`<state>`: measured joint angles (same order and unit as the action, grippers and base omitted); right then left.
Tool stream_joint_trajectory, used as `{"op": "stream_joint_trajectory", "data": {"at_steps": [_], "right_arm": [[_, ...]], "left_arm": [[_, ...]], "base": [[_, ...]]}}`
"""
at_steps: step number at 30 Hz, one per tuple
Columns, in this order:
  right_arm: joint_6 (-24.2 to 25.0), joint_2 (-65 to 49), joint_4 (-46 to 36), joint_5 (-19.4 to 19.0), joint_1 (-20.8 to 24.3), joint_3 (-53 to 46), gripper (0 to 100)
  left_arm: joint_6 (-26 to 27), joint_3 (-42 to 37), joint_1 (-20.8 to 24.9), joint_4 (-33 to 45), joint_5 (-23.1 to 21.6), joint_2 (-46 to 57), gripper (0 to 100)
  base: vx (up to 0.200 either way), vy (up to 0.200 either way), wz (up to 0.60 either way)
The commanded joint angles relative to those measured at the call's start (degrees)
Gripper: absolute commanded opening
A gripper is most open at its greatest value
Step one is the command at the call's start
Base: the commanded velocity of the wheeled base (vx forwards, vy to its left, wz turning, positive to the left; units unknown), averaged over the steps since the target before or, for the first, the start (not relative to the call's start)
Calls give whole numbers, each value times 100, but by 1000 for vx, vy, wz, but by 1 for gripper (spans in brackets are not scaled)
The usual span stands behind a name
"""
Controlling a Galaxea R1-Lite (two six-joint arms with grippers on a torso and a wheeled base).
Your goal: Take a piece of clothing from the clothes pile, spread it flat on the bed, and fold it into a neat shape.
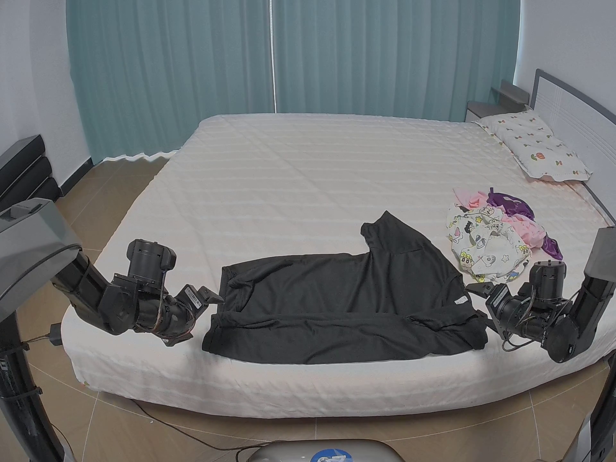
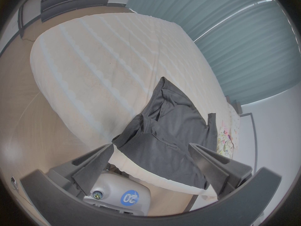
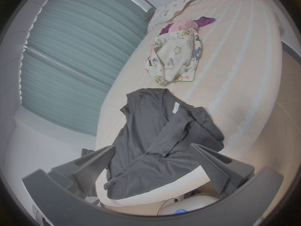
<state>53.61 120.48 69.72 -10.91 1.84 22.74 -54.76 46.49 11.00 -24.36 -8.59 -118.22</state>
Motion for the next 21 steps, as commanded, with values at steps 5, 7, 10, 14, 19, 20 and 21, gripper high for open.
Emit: {"op": "stream_joint_trajectory", "data": {"at_steps": [5, 7, 10, 14, 19, 20, 21], "right_arm": [[114, 538, 1044, -104, 124, -771, 100], [123, 547, 1053, -113, 124, -823, 100], [123, 556, 1053, -113, 132, -823, 100], [123, 564, 1053, -122, 132, -823, 100], [132, 608, 1061, -122, 185, -823, 100], [132, 617, 1061, -122, 194, -823, 100], [132, 626, 1061, -122, 203, -823, 100]], "left_arm": [[-149, -316, -115, -210, -204, 80, 100], [-149, -316, -115, -210, -204, 28, 100], [-211, -273, -115, -210, -186, -43, 100], [-272, -281, -106, -227, -204, -104, 100], [-351, -255, -106, -245, -213, -175, 100], [-378, -246, -98, -245, -213, -183, 100], [-386, -246, -98, -245, -213, -201, 100]], "base": [[200, 0, 0], [200, 0, 0], [133, 0, 0], [0, 0, 0], [0, 0, 0], [0, 0, 0], [0, 0, 0]]}}
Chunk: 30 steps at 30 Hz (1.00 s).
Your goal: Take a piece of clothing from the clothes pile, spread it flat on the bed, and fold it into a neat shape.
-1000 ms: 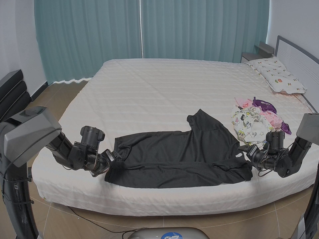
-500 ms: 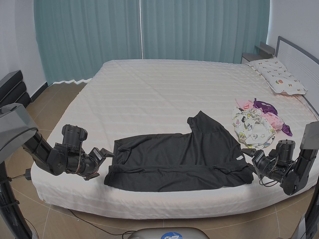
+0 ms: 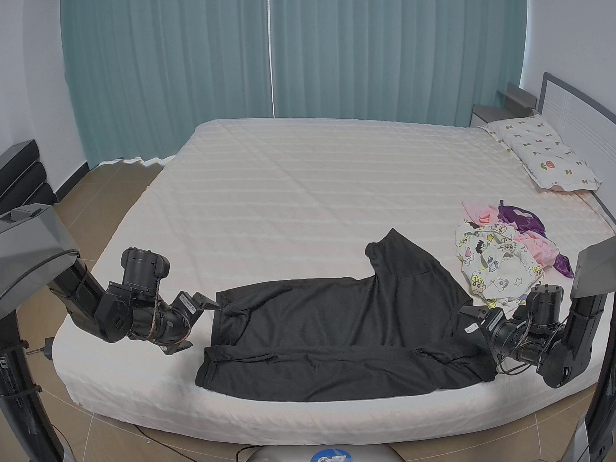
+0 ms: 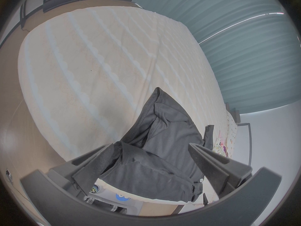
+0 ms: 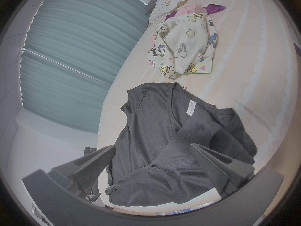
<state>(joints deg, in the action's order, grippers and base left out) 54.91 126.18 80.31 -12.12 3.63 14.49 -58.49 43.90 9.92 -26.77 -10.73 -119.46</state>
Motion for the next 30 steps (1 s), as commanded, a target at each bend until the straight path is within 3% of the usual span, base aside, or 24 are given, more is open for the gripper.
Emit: {"op": "stream_joint_trajectory", "data": {"at_steps": [1, 9, 17, 23, 28, 30], "right_arm": [[3, 55, 2, -1, 23, 1, 100], [3, 64, 2, 8, 50, 1, 100], [-6, 64, 2, 8, 50, -8, 100], [-6, 64, 11, 8, 59, 10, 100], [-6, 82, 72, 8, 67, -17, 100], [-6, 143, 160, 8, 59, -61, 100]], "left_arm": [[-31, 22, 18, -4, 1, -87, 100], [-145, 49, 18, -4, 9, -87, 100], [-242, 180, 18, -4, 9, -104, 100], [-470, 699, 54, 5, 124, -359, 100], [-505, 1130, 194, -4, 545, -799, 100], [-277, 1516, 212, 40, 704, -1150, 100]], "base": [[0, -200, 0], [0, -200, 0], [0, 0, 0], [0, 0, 0], [0, 0, 0], [0, 0, 0]]}}
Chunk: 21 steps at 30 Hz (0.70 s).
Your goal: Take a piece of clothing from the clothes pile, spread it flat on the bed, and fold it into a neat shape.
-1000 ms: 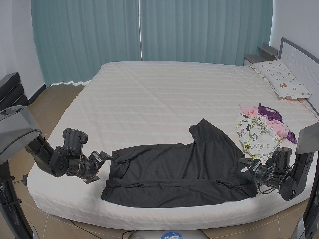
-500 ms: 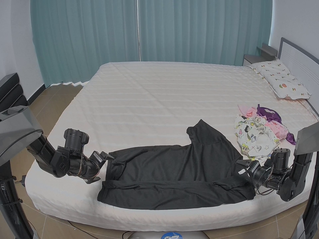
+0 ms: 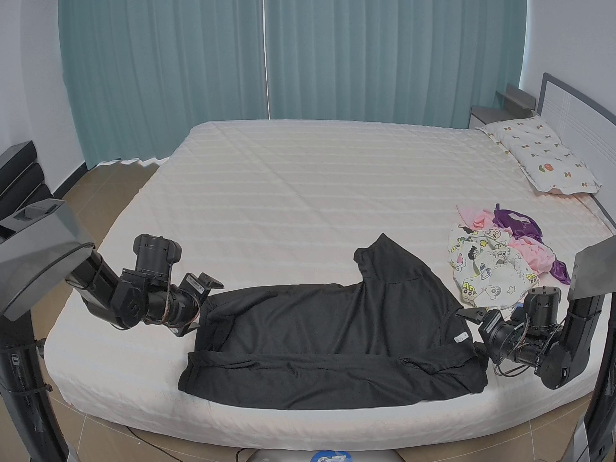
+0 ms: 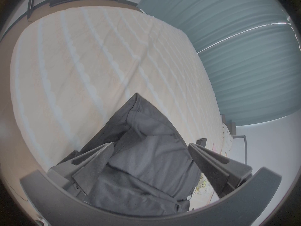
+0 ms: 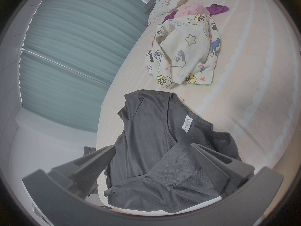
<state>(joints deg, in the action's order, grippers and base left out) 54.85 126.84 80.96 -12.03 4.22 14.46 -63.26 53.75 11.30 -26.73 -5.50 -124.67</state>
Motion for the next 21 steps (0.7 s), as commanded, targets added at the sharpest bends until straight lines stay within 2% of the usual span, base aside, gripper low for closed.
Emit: {"op": "stream_joint_trajectory", "data": {"at_steps": [1, 7, 8, 10, 21], "right_arm": [[0, 104, 148, 8, 0, -75, 100], [-27, 280, 570, 43, 0, -215, 100], [-27, 332, 702, 43, 0, -250, 100], [-35, 385, 799, 43, 0, -268, 100], [-44, 420, 799, 43, 0, -242, 100]], "left_arm": [[376, 672, 83, 45, 207, -743, 100], [929, 962, 188, 37, 409, -1033, 100], [1184, 1076, 197, 54, 603, -1156, 100], [1360, 1199, 197, 63, 743, -1252, 100], [1404, 1489, 188, 72, 743, -1481, 100]], "base": [[0, 0, 0], [0, 0, 0], [0, 0, 0], [0, 0, 0], [0, 0, 0]]}}
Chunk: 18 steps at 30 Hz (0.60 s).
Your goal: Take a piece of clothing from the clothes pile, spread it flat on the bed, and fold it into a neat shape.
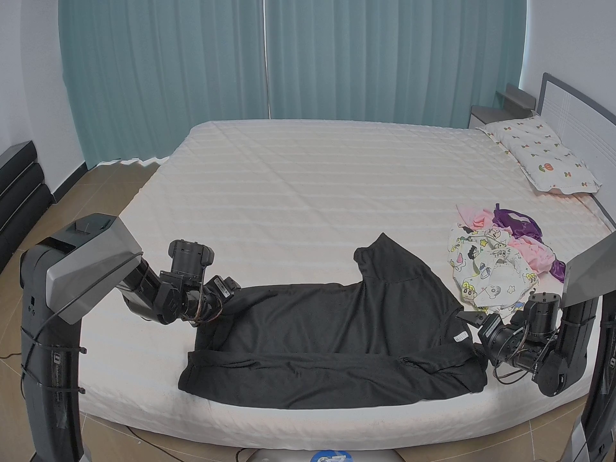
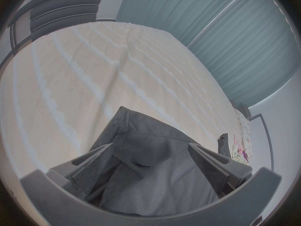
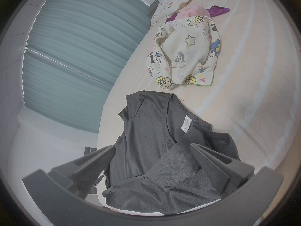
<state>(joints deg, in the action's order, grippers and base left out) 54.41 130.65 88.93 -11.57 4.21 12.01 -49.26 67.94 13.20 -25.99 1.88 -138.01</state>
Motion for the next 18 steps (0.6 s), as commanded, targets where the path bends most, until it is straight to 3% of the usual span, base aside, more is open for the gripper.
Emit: {"op": "stream_joint_trajectory", "data": {"at_steps": [1, 4, 5, 18], "right_arm": [[0, 40, 1, -3, 1, 3, 100], [0, 31, 1, -3, 1, 12, 100], [0, 31, 1, -3, 1, 3, 100], [0, 49, 1, -3, 1, 12, 100]], "left_arm": [[13, 79, -2, -3, 14, -165, 100], [127, 141, -11, 6, 32, -244, 100], [233, 150, -19, -3, 32, -297, 0], [382, 527, -169, 50, 340, -516, 0]], "base": [[0, 0, 0], [0, 0, 0], [0, 0, 0], [0, 0, 0]]}}
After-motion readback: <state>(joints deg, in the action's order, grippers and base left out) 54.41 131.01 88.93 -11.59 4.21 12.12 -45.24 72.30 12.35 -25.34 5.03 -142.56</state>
